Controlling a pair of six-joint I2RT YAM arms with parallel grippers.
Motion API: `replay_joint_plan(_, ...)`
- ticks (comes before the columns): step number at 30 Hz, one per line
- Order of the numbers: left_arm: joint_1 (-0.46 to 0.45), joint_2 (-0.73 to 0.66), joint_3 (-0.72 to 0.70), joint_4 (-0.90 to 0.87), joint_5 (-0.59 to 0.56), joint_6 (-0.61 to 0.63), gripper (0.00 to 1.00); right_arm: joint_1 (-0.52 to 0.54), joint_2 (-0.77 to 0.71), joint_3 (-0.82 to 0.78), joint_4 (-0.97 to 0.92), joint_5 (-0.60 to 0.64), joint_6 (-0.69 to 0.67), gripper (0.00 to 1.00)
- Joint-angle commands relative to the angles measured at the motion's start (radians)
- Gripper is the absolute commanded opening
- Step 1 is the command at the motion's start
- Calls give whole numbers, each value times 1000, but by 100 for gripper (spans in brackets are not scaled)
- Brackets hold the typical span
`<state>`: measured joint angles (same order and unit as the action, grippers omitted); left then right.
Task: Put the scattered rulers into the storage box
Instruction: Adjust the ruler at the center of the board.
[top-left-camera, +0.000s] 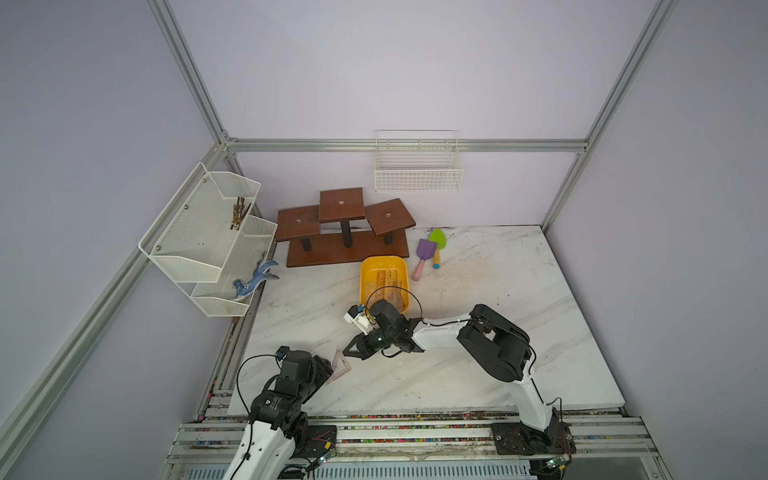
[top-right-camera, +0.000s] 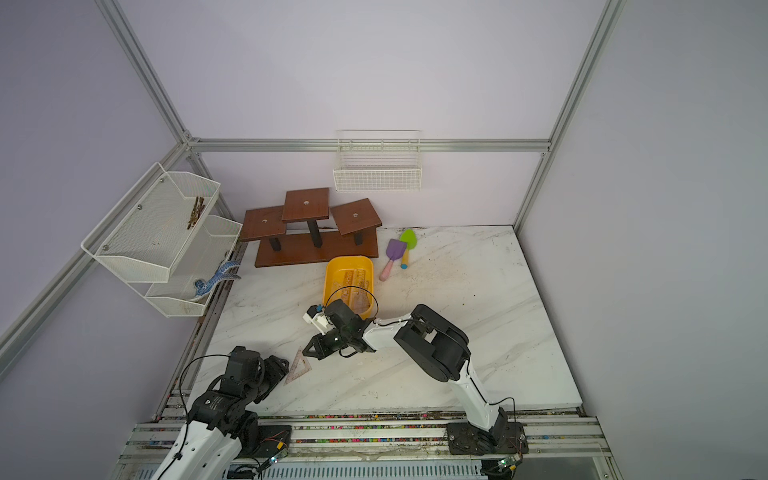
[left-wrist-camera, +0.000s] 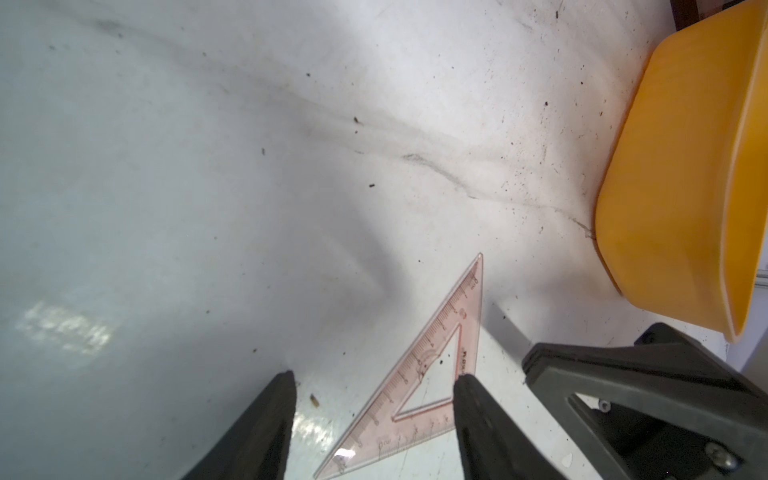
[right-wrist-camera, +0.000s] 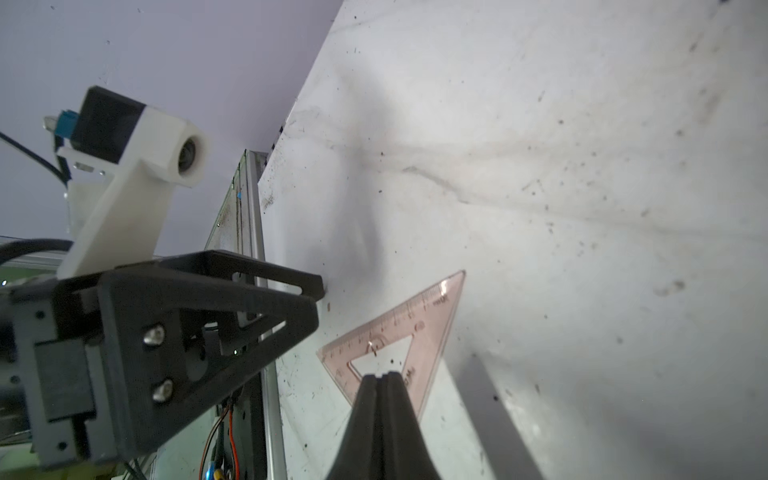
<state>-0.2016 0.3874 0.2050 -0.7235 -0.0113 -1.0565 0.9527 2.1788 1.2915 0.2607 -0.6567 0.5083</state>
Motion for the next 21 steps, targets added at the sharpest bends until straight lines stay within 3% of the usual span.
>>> replay_joint_plan(1, -9, 11, 5, -39, -21, -16, 65, 3, 37, 28, -18, -4, -25, 6)
replay_joint_plan(21, -24, 167, 25, -17, 44, -34, 66, 13, 91, 51, -97, 27, -67, 5)
